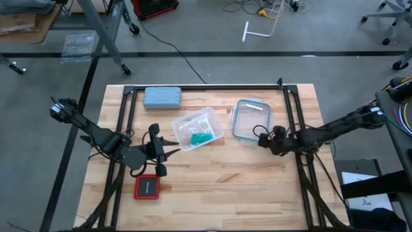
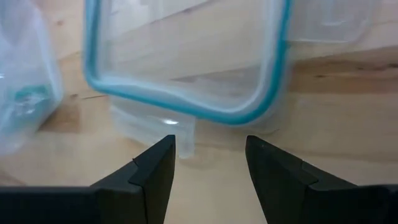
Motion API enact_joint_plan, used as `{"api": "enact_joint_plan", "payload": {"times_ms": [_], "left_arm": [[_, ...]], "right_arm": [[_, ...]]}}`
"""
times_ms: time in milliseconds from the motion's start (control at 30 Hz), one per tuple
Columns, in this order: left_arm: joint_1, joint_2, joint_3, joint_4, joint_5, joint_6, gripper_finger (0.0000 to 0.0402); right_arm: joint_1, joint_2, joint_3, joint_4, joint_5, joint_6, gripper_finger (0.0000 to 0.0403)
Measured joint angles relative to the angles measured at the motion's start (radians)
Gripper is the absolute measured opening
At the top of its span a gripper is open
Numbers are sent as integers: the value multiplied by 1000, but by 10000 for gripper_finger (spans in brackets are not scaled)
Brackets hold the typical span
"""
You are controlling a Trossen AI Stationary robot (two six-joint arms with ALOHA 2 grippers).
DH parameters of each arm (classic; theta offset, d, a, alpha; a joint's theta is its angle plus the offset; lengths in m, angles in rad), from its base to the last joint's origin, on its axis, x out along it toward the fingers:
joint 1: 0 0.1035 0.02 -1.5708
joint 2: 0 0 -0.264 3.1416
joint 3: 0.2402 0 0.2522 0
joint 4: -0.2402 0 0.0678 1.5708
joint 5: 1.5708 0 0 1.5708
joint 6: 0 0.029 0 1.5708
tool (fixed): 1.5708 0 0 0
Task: Roll bandage
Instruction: Close the transparent food container
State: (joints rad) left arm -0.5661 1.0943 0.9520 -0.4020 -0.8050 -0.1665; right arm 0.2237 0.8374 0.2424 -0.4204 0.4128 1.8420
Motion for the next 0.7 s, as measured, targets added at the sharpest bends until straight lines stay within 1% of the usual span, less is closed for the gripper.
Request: {"api": "enact_joint_plan", "payload": {"times_ms": [200,333,533,700], "left_arm": [[0,0,-1,-1,0,0,96],[0,0,-1,2,0,0,106],[0,0,-1,6,1,0,116],[0,0,-1,6,2,0,115]], "right_arm": [[-2,94,53,-20,10,26,190],[-2,181,94,21,9,25,190],[-14,326,186,-45,6,27,190],[-21,427,255,-69,7,17,190]]}}
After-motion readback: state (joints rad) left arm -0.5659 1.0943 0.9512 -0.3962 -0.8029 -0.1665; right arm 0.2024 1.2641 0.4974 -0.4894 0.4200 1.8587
